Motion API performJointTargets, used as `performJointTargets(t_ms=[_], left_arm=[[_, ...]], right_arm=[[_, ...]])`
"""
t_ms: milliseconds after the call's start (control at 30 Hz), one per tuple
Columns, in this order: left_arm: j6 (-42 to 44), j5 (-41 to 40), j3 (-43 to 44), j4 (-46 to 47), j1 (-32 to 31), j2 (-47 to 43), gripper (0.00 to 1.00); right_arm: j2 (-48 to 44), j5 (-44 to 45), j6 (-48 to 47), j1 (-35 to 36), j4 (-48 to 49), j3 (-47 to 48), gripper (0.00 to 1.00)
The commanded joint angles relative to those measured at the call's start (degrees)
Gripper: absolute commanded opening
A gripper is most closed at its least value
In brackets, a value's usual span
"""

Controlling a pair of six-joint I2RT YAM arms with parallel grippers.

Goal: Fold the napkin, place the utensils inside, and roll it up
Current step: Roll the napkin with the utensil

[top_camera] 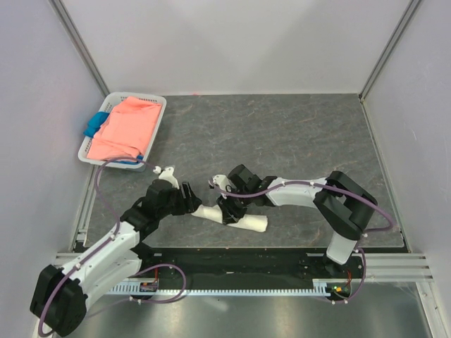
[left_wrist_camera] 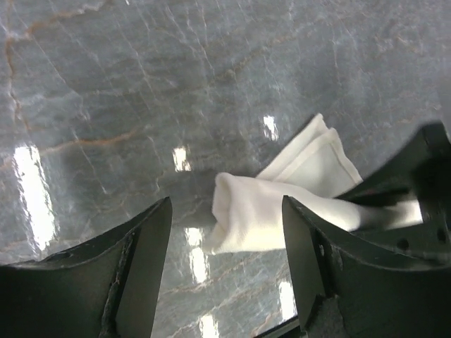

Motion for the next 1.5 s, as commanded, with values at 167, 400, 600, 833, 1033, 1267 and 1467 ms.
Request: performJointTargets(t_ms=[167,400,600,833,1033,1267,1467], left_arm=[[-1.51,6.38,-6.16,6.06,0.16,-8.9,0.68],[-1.69,7.09,-7.92,8.51,0.07,-6.71,0.64],[-1.16,7.88,-8.28,12.81,0.07,-3.64,0.59],[-0.72,10.52,-8.89,15.38,0.07,-0.21,0.26],[-0.29,8.76,-6.7,12.13,0.07,2.52,0.08],[0.51,10.87,-2.39,10.1,0.07,13.05,0.02],[0.16,10.96,2.44,6.07,0.16,17.9,0.02]], right_arm=[[11.05,-16.16,4.21,-4.91,-3.79,2.25,0.37],[14.93,-21.0,4.39,-7.11,-4.05,3.92,0.37],[16.69,-21.62,3.95,-7.64,-4.93,4.71,0.37],[15.73,-20.65,4.57,-8.52,-5.63,5.23,0.43],[10.47,-16.96,3.08,-8.87,-10.38,6.12,0.68],[-1.57,-7.14,2.37,-8.7,-13.11,4.45,0.75],[-14.06,8.04,0.35,-4.67,-7.94,-0.46,0.79]])
